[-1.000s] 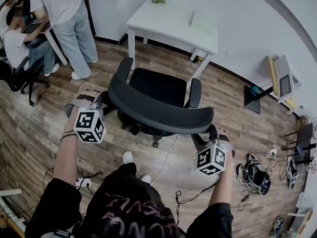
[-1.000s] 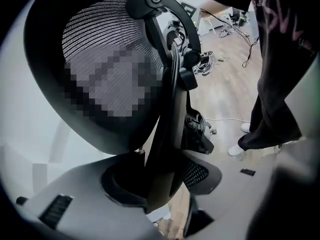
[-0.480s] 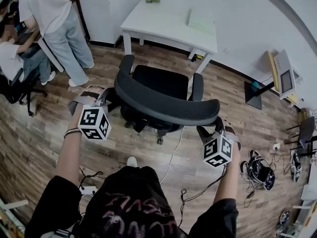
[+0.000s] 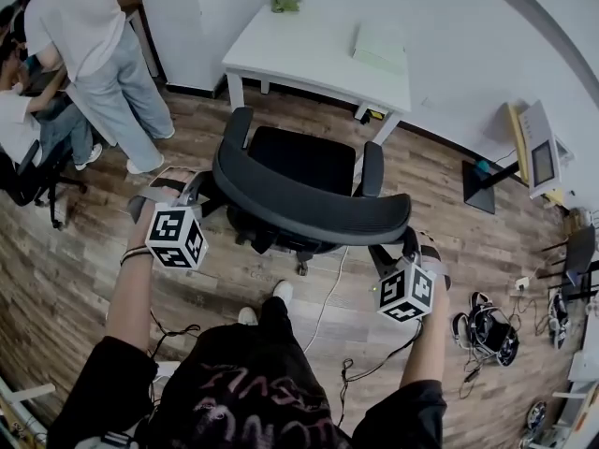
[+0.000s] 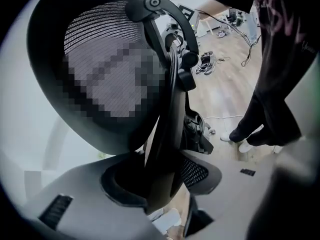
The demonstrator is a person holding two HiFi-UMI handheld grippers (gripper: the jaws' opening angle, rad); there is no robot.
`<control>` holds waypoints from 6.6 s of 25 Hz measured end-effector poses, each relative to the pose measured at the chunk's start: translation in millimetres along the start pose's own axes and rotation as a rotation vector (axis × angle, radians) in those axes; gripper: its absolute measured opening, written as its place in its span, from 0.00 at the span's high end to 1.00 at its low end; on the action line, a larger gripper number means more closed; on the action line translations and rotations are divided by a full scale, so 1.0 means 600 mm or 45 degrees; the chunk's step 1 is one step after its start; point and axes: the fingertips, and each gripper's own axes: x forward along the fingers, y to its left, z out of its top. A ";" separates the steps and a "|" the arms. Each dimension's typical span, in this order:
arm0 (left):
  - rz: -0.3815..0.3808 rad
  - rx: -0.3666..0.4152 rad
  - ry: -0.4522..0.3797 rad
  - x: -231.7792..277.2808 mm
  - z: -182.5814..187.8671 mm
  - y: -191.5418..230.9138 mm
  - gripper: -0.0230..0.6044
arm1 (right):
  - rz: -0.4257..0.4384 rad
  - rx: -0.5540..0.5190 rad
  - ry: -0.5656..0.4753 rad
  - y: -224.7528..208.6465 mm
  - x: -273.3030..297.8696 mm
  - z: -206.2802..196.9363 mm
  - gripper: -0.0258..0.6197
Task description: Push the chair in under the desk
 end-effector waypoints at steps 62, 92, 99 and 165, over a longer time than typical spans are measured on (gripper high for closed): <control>0.035 0.009 -0.027 0.340 -0.098 0.421 0.60 | -0.111 -0.035 0.051 -0.374 0.372 0.035 0.60; 0.091 0.000 -0.017 0.434 -0.094 0.519 0.60 | -0.185 -0.092 0.113 -0.483 0.468 0.009 0.61; 0.090 -0.008 -0.013 0.445 -0.092 0.532 0.60 | -0.188 -0.099 0.114 -0.498 0.479 0.005 0.61; 0.379 -0.770 -0.423 0.265 -0.035 0.499 0.93 | -0.641 0.804 -0.298 -0.455 0.289 0.085 0.91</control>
